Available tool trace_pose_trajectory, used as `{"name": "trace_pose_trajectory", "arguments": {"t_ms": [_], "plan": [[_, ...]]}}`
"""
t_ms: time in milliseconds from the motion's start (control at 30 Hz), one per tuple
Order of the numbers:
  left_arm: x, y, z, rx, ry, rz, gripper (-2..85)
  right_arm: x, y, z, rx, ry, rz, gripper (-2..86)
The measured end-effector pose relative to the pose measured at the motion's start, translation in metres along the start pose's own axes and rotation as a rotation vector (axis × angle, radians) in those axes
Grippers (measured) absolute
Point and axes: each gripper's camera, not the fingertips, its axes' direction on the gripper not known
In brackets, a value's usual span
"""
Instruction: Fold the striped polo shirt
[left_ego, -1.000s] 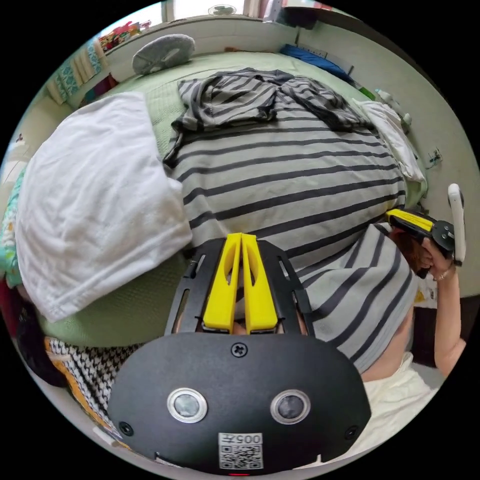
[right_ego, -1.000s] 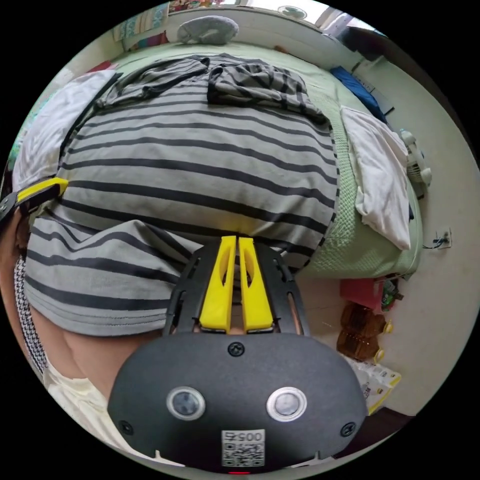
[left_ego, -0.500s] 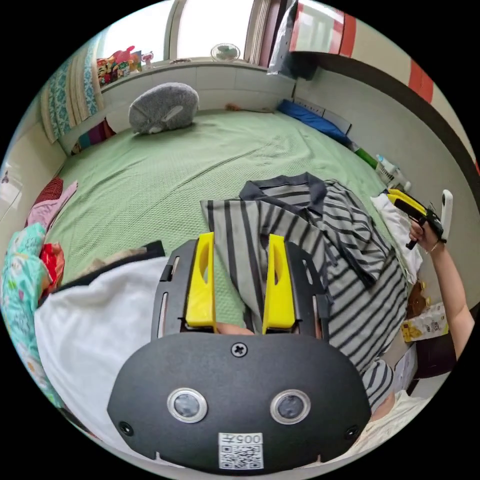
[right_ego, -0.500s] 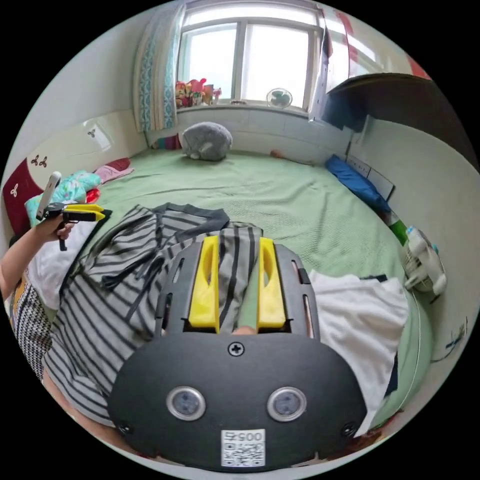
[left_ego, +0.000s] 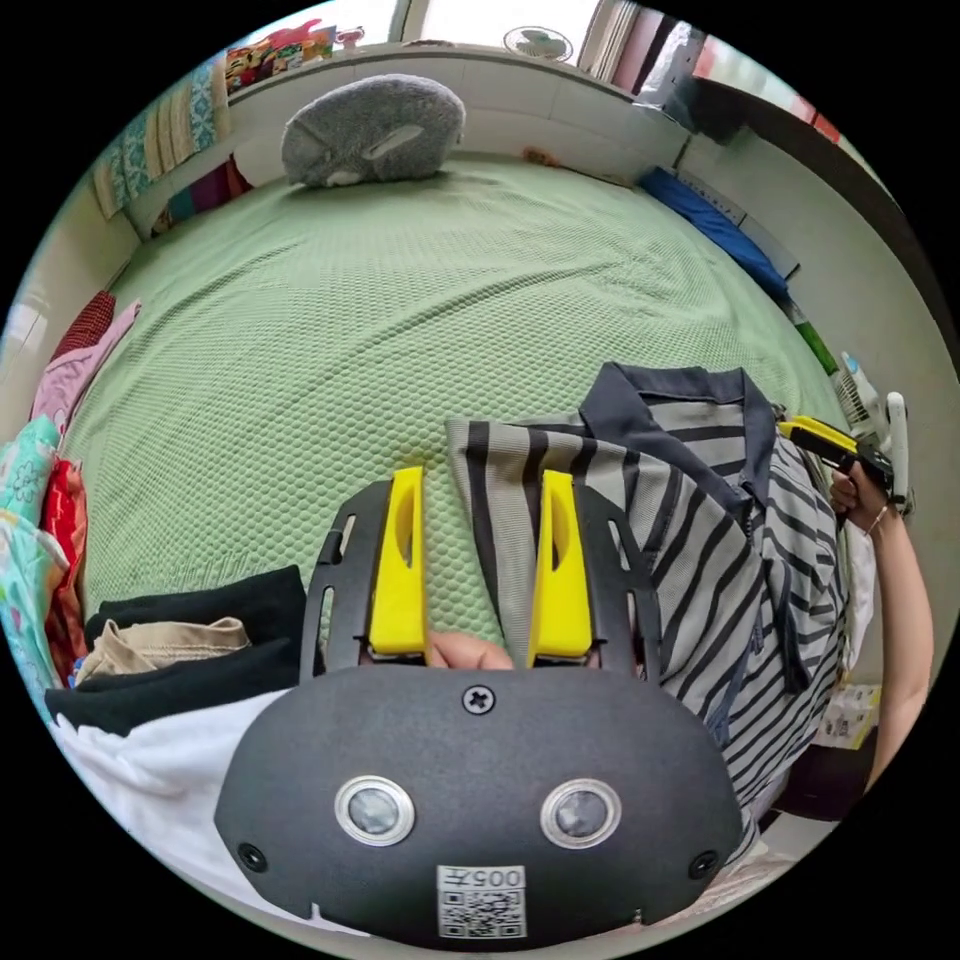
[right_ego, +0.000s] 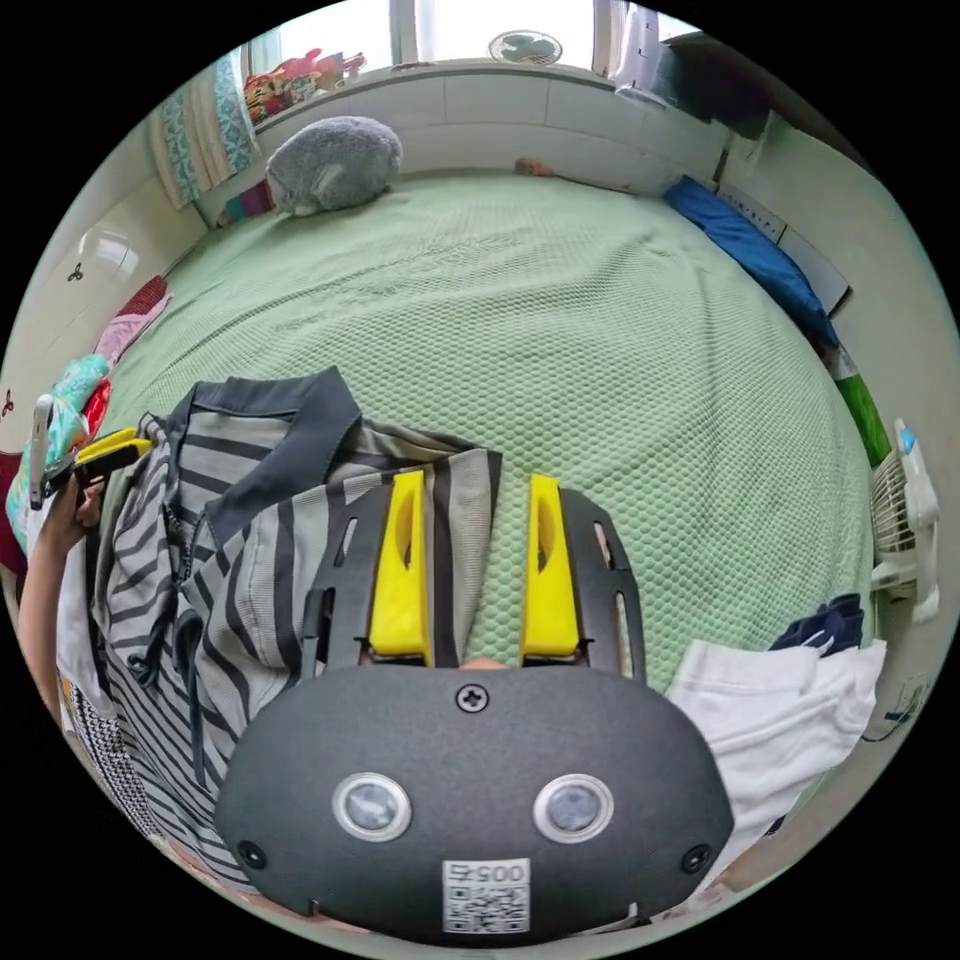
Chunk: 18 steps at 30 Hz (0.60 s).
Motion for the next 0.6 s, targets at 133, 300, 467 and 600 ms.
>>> {"name": "trace_pose_trajectory", "arguments": {"t_ms": [133, 300, 467, 600], "plan": [[0.008, -0.001, -0.011, 0.025, 0.060, -0.028, 4.7, -0.028, 0.003, -0.009, 0.040, 0.039, -0.064, 0.6], [0.034, 0.005, -0.052, 0.107, -0.063, 0.045, 3.5, -0.041, -0.001, -0.046, 0.074, 0.084, -0.052, -0.9], [0.052, -0.007, -0.104, 0.106, -0.123, 0.149, 3.0, -0.055, -0.029, -0.114, 0.123, 0.114, -0.107, -1.0], [0.060, -0.029, -0.165, 0.245, -0.227, 0.127, 3.1, -0.067, -0.060, -0.184, 0.261, 0.235, -0.108, -1.1]]}}
